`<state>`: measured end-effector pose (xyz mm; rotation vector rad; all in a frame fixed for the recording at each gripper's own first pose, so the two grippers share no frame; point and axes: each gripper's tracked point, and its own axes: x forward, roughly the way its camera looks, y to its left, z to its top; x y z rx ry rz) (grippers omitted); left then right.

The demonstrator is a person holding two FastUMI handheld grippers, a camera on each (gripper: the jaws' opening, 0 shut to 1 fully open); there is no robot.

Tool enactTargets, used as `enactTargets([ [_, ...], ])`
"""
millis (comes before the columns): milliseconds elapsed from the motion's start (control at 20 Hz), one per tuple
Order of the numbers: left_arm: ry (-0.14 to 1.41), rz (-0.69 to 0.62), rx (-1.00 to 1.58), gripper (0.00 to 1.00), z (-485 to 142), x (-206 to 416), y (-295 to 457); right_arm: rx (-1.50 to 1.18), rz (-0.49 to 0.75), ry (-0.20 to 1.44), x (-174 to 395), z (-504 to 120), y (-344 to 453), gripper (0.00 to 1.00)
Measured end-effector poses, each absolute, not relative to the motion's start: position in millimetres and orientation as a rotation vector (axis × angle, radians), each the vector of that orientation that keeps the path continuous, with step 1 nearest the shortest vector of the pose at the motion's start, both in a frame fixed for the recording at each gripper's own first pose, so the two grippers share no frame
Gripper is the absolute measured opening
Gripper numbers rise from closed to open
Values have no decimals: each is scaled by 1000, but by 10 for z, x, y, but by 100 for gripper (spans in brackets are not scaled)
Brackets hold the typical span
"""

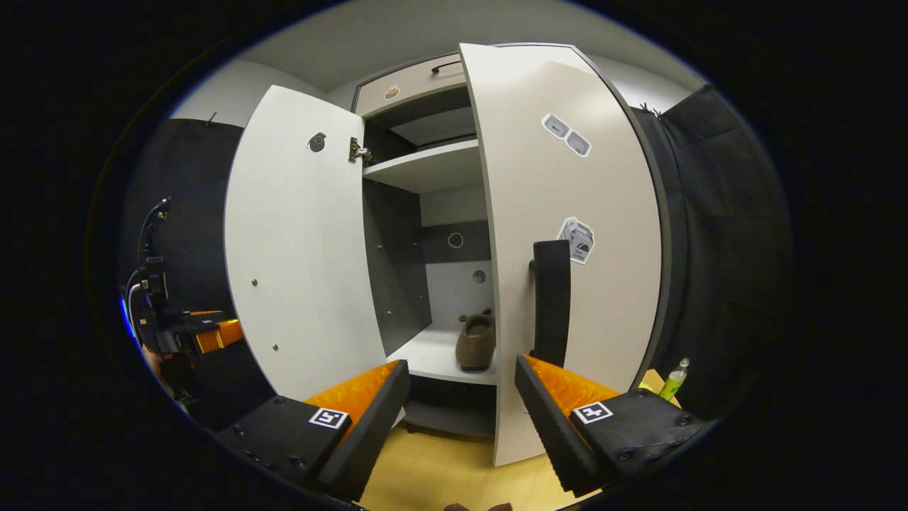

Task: Grab one shoe with the right hand and put it into the shoe cabinet, grab the other shoe with the left hand and put it into the shoe cabinet; then close the right door with the right hand and the left door with the left hand.

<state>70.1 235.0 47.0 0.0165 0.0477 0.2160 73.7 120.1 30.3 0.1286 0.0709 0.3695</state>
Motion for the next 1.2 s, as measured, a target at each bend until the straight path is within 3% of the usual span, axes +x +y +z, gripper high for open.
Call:
enactTargets([
  [600,58,73,12,89,448,687,1725,151,293,62,701,339,764,99],
  [1200,45,-65,-5,90,516,969,719,184,230,61,550,362,287,99],
])
